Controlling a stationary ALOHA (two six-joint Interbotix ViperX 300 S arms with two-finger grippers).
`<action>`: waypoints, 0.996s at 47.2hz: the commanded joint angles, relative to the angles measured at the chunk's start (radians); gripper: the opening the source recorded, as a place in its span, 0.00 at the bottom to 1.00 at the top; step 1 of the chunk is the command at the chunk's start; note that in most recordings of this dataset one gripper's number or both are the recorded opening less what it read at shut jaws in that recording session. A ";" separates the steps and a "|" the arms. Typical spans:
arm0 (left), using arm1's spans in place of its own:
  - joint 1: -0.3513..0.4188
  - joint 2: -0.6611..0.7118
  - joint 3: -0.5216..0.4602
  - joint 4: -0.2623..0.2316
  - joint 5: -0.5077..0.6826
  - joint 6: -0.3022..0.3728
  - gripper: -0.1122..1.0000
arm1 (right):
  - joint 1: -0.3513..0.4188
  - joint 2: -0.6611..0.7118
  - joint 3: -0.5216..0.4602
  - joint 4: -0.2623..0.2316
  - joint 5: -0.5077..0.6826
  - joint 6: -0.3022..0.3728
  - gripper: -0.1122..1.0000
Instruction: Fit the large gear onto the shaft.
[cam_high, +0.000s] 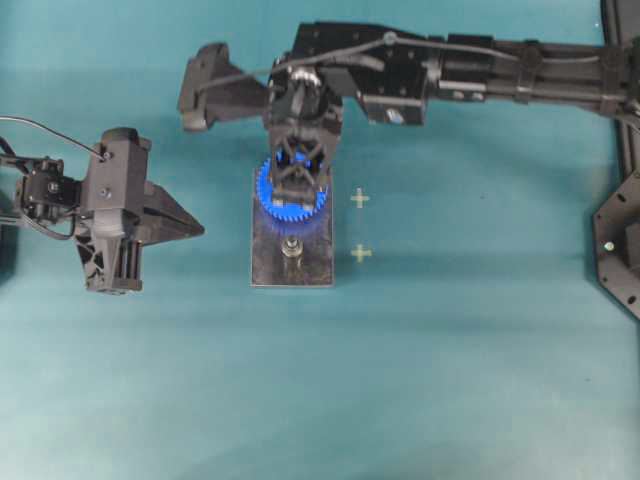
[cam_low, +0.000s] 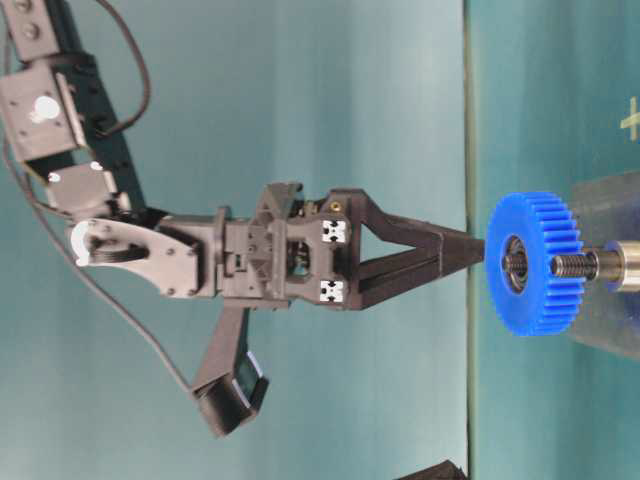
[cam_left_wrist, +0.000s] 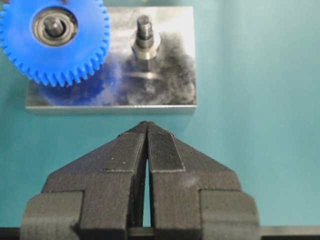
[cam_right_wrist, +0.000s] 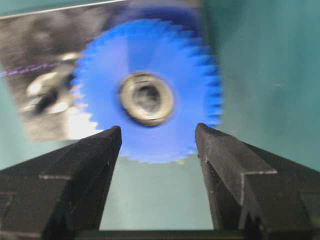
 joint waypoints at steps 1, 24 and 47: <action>0.000 -0.005 -0.012 0.002 -0.008 -0.002 0.10 | 0.003 -0.046 -0.017 0.003 0.002 -0.011 0.70; 0.000 -0.005 -0.015 0.002 -0.008 -0.002 0.10 | -0.006 0.026 0.014 -0.006 -0.055 -0.018 0.70; -0.002 -0.005 -0.017 0.002 -0.008 -0.002 0.10 | -0.006 -0.052 0.008 0.017 -0.012 -0.005 0.70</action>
